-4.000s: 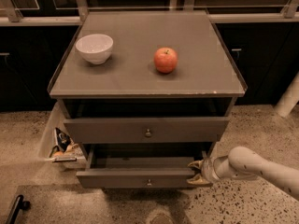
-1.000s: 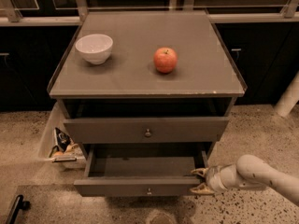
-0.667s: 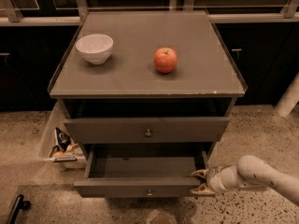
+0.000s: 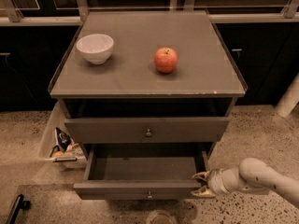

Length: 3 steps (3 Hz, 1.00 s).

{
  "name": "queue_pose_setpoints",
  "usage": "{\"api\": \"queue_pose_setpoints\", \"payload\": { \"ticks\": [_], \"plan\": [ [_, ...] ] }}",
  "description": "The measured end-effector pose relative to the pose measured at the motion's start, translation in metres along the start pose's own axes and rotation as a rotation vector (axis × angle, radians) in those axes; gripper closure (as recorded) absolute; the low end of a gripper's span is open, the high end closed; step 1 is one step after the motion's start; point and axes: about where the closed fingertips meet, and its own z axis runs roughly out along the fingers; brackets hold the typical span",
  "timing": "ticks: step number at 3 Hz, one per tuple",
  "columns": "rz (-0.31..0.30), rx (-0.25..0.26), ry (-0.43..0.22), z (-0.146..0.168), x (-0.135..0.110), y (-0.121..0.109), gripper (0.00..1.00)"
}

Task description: Open middle drawer

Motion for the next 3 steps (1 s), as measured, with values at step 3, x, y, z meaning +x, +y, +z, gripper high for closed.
{"api": "queue_pose_setpoints", "payload": {
  "ticks": [3],
  "plan": [
    [0.004,0.003,-0.003,-0.0036,-0.0003,0.0087,0.60]
  ]
}}
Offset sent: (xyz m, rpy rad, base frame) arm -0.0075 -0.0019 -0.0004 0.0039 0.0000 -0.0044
